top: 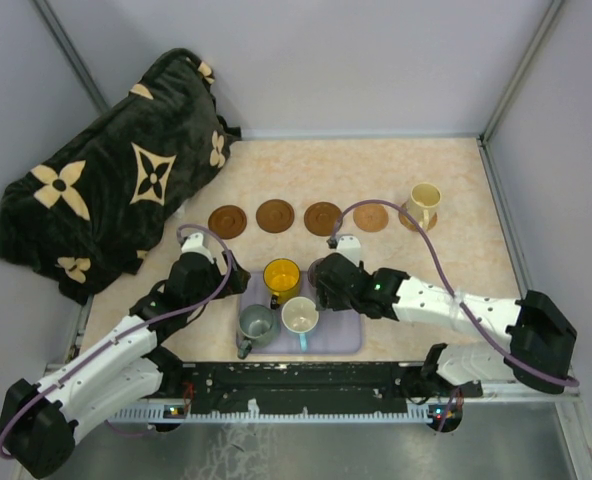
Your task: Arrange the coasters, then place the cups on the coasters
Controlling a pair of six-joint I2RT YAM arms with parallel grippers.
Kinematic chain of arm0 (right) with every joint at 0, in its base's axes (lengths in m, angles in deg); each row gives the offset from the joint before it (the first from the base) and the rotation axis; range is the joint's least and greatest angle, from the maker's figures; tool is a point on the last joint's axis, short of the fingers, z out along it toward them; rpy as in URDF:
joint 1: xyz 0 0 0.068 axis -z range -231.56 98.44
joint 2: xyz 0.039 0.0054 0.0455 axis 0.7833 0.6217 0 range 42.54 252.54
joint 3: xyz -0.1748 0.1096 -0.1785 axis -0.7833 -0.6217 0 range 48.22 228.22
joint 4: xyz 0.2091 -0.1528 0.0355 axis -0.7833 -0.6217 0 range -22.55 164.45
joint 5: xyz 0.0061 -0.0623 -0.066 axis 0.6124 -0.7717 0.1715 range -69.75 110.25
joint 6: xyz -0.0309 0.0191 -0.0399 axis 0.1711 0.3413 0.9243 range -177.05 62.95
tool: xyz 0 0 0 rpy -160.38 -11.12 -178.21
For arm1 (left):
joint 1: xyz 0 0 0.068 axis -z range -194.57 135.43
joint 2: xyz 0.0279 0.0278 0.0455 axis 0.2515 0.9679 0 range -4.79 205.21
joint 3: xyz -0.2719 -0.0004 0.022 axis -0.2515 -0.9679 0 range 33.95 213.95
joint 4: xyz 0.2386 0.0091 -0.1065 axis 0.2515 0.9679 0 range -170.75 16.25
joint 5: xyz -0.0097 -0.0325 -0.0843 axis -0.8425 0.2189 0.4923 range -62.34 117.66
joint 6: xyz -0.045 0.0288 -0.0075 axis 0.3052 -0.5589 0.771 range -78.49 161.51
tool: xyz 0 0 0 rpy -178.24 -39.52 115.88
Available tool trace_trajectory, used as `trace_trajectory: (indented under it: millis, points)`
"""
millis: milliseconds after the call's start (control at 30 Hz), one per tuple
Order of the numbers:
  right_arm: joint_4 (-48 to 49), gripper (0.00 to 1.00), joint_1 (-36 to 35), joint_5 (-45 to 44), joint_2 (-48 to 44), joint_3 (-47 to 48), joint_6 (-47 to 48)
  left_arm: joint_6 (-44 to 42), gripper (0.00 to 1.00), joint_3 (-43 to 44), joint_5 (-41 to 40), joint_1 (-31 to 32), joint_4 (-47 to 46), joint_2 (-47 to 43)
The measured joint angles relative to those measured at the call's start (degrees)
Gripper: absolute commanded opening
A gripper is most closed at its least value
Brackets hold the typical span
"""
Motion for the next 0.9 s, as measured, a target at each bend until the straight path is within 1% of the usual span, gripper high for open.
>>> trace_trajectory:
  millis: [333,700,900]
  points:
    - [-1.6,0.61,-0.9,-2.8,4.7,1.2,-0.9,0.0,1.0,-0.2,0.0,0.0,0.0,-0.1]
    - [-8.0,0.58,-1.2,-6.3,2.9,1.1,-3.9,0.0,1.0,-0.5,0.1,0.0,0.0,-0.1]
    - [-8.8,0.52,-1.2,-6.3,1.5,1.1,-4.0,0.2,1.0,-0.7,0.1,0.0,0.0,-0.1]
